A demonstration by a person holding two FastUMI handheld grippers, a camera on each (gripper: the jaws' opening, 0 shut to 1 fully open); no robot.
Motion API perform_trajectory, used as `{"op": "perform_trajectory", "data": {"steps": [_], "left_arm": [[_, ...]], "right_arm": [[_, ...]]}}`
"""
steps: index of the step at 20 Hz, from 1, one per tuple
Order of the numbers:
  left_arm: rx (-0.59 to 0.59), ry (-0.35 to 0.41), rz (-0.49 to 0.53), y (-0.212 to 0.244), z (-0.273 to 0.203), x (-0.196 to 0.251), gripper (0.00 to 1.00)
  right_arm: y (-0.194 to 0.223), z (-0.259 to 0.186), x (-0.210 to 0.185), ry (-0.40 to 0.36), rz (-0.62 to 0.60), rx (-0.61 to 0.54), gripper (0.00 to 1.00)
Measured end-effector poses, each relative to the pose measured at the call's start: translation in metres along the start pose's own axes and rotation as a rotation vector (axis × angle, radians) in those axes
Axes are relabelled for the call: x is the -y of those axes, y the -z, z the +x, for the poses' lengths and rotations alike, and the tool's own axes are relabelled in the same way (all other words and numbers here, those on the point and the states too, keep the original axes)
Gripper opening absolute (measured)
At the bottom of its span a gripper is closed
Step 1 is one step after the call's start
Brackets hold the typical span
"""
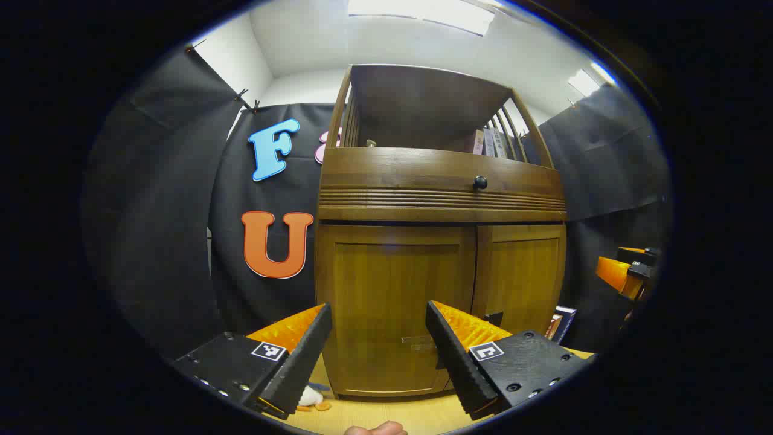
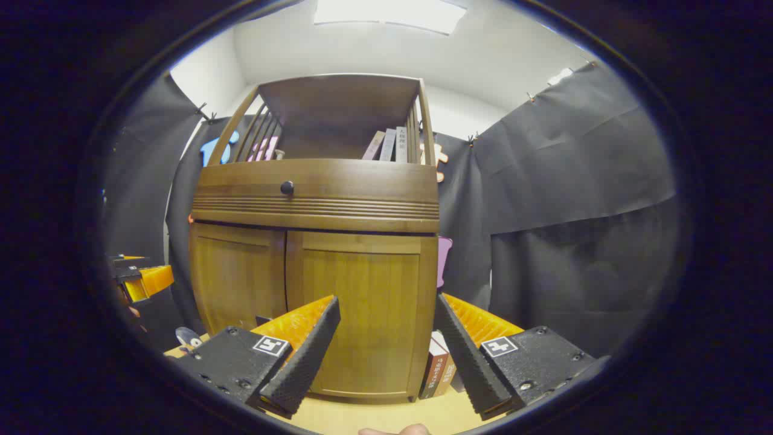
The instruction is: Open the right door of the double-door shoe cabinet with the right hand, and open the left door with the left hand.
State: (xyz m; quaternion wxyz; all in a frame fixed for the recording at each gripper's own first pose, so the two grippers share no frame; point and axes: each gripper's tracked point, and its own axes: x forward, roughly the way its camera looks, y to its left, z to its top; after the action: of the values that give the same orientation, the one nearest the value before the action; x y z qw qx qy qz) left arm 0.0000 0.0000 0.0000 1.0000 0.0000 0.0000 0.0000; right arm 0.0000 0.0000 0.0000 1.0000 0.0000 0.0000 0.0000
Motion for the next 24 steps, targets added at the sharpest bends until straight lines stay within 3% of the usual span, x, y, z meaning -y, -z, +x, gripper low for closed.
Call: {"op": "perform_trajectory", "data": {"steps": [4, 12, 24], "left_arm": [[-0.009, -0.046, -0.019, 0.001, -0.004, -0.005, 0.94], [-0.024, -0.093, 0.002, -0.005, -0.015, 0.003, 0.94], [-0.013, -0.115, 0.002, -0.009, -0.016, 0.015, 0.94]], "right_arm": [[-0.008, 0.011, -0.004, -0.038, -0.038, 0.021, 0.99], [0.002, 0.027, -0.017, -0.160, 0.010, -0.009, 0.98], [0.033, 0.056, -0.040, -0.236, -0.007, -0.079, 1.00]]}}
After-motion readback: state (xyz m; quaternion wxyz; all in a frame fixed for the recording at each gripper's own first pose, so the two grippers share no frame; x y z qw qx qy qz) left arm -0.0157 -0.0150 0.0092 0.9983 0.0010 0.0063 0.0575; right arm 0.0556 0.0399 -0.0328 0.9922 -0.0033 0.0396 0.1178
